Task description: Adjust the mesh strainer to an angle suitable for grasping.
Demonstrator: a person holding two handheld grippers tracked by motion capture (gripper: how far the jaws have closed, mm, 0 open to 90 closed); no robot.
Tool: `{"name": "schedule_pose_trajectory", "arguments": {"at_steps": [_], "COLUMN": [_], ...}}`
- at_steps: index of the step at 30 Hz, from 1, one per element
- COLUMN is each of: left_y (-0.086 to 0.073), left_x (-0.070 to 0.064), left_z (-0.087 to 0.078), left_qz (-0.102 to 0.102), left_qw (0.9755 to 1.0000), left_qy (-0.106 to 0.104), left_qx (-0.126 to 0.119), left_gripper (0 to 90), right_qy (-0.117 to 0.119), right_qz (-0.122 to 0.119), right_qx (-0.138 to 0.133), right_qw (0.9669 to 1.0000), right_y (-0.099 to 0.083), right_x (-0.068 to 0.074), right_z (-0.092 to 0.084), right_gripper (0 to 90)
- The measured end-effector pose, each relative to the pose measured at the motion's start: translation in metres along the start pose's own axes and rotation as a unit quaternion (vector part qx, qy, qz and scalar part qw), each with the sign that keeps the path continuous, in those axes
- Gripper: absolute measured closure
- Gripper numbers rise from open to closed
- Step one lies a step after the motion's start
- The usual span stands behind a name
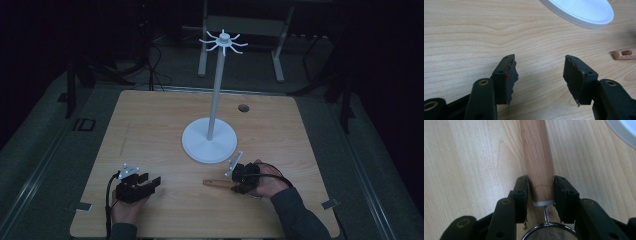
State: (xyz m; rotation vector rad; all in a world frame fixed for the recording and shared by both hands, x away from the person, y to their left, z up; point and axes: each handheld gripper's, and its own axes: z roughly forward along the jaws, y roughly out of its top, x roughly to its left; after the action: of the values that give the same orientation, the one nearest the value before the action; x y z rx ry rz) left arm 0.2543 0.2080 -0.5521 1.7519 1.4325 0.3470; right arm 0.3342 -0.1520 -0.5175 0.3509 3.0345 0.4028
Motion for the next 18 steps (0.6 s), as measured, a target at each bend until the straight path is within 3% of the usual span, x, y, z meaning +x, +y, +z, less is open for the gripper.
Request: {"name": "schedule_pose_trajectory", "arguments": {"at_steps": [2, 8, 18], "left_y": [0.0000, 0.0002, 0.0002], "left_x": [0.0002, -0.0002, -0.0003], "left_z": [-0.0001, 0.0007, 0.0005], "left_qz": [-0.001, 0.000, 0.001], "left_qw": [1.0000, 1.0000, 1.0000], "left_qy": [0.000, 0.000, 0.000], "left_qx": [-0.001, 0.001, 0.001], "left_gripper": [43.6, 43.6, 43.6], "right_qy": [0.006, 0.023, 0.011], "right_qz": [0.002, 0.014, 0.021], "right_qx": [0.011, 0.004, -0.019], "right_qw": [0.9999, 0.9996, 0.9995], "right_y": [0.0005, 0.0011, -0.0025], "right_x": [-0.0013, -0.0029, 0.0024], "right_z": [0.0043, 0.0045, 0.0051], "right_gripper": [65.5, 69.1, 69.5]}}
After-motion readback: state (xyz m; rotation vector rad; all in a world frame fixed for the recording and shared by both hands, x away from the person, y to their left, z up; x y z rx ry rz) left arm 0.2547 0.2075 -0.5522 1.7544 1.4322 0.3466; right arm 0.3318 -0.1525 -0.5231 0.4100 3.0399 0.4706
